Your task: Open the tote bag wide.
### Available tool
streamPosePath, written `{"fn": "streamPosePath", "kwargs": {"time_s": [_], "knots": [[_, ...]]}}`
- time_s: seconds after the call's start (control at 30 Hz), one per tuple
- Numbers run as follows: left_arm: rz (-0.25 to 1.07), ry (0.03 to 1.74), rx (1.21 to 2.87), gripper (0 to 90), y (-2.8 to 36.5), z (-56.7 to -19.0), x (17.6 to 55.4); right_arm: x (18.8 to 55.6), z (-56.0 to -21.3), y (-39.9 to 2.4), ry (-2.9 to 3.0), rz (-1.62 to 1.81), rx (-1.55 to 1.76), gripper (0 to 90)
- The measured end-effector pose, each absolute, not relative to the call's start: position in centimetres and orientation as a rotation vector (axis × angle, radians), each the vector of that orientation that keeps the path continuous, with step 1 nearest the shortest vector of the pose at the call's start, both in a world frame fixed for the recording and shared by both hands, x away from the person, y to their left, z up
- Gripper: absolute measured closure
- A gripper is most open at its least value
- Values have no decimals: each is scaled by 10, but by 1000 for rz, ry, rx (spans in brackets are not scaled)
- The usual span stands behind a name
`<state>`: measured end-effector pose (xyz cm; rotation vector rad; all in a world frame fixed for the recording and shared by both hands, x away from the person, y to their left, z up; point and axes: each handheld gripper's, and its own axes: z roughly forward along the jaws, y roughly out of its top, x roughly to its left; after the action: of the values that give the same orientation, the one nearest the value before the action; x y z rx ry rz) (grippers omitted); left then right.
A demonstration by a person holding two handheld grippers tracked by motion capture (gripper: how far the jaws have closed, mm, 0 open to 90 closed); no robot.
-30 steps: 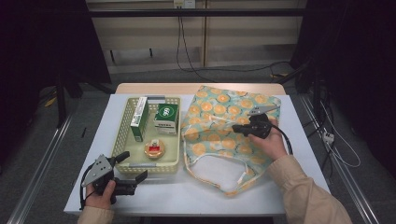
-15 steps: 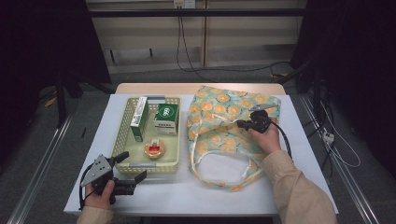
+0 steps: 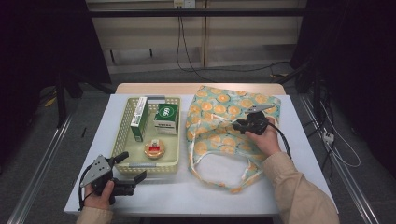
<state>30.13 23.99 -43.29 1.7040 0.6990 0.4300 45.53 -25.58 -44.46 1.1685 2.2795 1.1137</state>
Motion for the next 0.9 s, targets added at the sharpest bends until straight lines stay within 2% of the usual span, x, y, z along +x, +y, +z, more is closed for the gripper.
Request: {"fn": "streamPosePath", "kwargs": {"time_s": [0.17, 0.23, 0.3, 0.4, 0.53, 0.77, 0.9], "knots": [[427, 702, 1705, 20, 239, -433, 301, 449, -437, -252, 2268, 1182, 1136, 666], [428, 699, 1711, 20, 238, -433, 302, 446, -435, -251, 2286, 1201, 1126, 716], [425, 697, 1712, 20, 238, -433, 302, 444, -435, -251, 2305, 1240, 1111, 837], [425, 695, 1715, 20, 238, -433, 302, 441, -436, -249, 2353, 1260, 1091, 900], [421, 698, 1711, 20, 237, -433, 302, 438, -437, -247, 2361, 1265, 1092, 890], [424, 696, 1715, 20, 237, -433, 302, 430, -430, -242, 2354, 1321, 1104, 760], [423, 699, 1712, 20, 236, -433, 302, 421, -429, -237, 2395, 1351, 1063, 854]]}}
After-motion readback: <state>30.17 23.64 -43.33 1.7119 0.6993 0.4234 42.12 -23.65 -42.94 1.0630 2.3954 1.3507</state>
